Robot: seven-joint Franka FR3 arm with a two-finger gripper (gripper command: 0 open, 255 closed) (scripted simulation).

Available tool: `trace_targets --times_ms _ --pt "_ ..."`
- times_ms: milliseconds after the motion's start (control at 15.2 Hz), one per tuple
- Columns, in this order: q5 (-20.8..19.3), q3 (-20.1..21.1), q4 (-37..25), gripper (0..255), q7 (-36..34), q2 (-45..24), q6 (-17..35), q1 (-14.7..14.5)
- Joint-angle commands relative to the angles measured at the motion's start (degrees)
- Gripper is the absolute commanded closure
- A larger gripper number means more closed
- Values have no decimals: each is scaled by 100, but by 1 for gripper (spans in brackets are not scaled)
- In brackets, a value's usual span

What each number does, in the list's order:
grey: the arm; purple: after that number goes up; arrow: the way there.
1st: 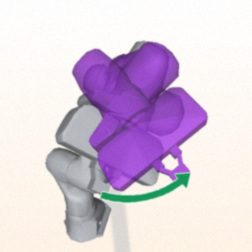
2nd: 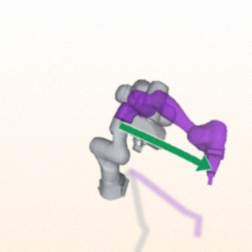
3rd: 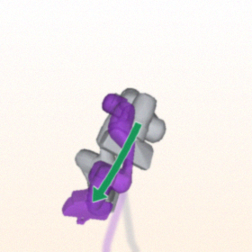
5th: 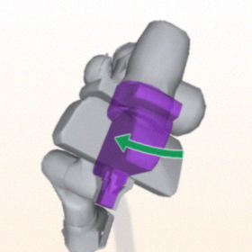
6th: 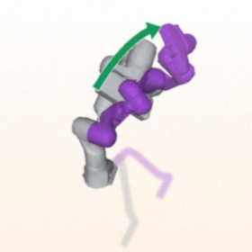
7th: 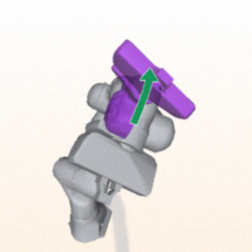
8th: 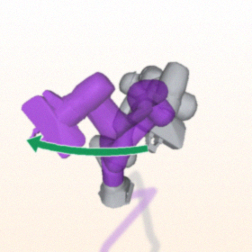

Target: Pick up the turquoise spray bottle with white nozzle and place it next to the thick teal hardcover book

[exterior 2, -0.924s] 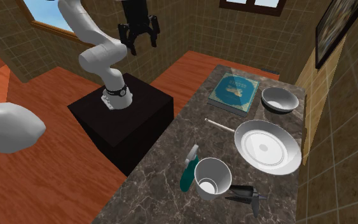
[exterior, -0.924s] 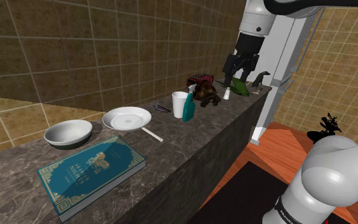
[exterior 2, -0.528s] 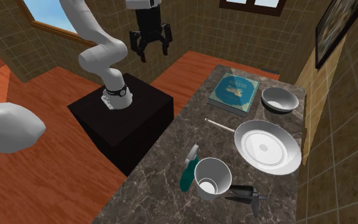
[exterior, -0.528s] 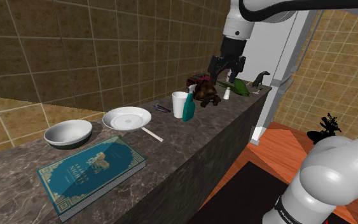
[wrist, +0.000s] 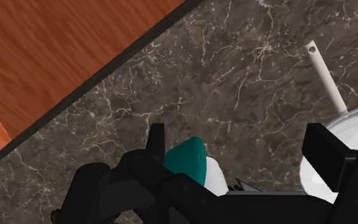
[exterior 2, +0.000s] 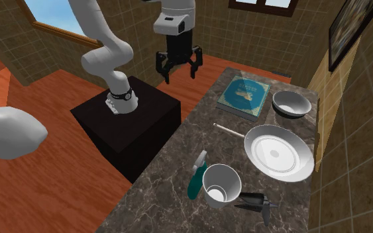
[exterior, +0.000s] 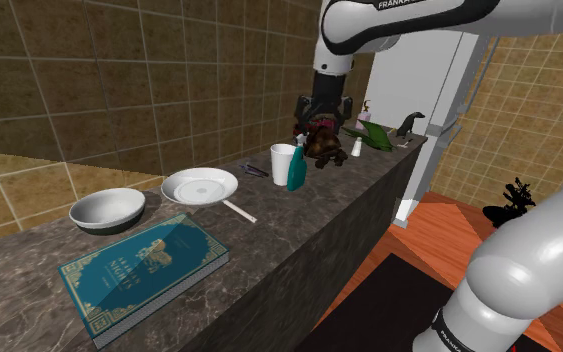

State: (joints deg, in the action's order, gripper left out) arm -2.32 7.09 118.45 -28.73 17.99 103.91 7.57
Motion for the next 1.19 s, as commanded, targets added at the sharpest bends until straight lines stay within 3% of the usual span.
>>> trace_targets --times_ms 0,528,1122 --pt "-91 54 -486 0 -397 -559 13 98" --pt "-444 -10 -2157 0 -1755 -2404 -69 297" --pt "-575 -378 -4518 0 -2851 -4426 -648 409"
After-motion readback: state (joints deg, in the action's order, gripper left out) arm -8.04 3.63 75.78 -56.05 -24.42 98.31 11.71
